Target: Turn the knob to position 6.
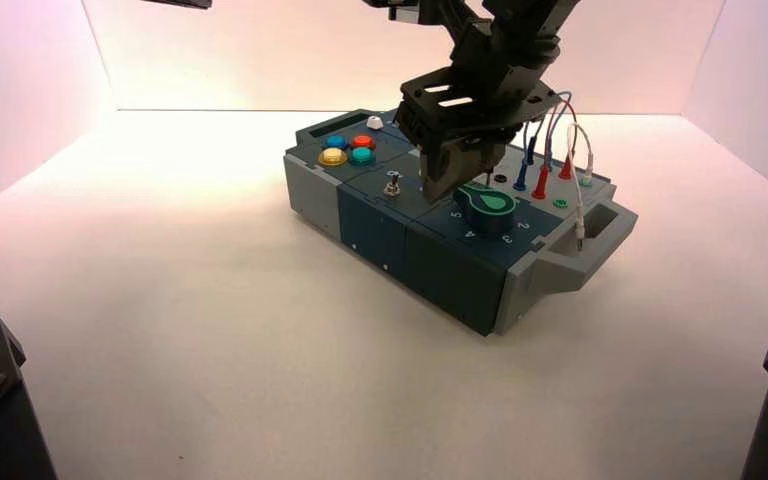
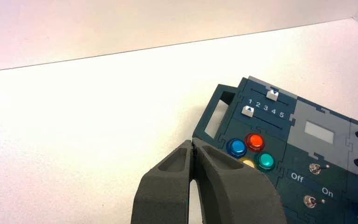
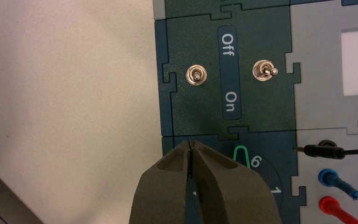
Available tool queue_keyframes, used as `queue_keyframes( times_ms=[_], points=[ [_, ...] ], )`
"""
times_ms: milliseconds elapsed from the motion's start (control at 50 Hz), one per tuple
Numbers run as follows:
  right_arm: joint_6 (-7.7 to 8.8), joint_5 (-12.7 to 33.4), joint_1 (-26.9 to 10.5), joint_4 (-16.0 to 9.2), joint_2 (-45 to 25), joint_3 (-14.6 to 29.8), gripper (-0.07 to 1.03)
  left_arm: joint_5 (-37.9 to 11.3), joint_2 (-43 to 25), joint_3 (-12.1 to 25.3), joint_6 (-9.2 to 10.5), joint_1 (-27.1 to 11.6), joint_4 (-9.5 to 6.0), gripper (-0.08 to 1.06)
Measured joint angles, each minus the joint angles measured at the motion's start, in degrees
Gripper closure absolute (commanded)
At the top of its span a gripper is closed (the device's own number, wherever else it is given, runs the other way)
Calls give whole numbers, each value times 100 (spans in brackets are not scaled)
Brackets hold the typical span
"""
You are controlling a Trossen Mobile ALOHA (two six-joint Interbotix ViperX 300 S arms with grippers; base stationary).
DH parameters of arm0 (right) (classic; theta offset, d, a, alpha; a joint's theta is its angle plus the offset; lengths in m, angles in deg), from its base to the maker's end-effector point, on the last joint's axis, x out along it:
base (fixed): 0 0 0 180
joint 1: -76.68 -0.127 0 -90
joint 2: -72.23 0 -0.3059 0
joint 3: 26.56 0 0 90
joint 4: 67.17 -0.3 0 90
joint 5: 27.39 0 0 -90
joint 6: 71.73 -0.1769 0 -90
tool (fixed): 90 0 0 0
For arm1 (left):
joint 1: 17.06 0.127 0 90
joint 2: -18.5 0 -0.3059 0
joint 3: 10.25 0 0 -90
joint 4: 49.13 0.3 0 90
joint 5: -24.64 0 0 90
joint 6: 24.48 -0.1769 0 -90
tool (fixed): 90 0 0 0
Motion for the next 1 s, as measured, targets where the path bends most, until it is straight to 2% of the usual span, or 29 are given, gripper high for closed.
queue_keyframes(
  times_ms=[140, 520, 1000],
  points=[
    [9, 0, 26, 44, -9, 0, 98, -9, 0, 0, 0, 0, 0, 101],
    [9, 0, 378, 176, -35, 0, 98, -9, 0, 0, 0, 0, 18, 101],
    [0, 0, 422, 237, -176, 0, 98, -9, 0, 0, -9, 9, 18, 101]
  ],
)
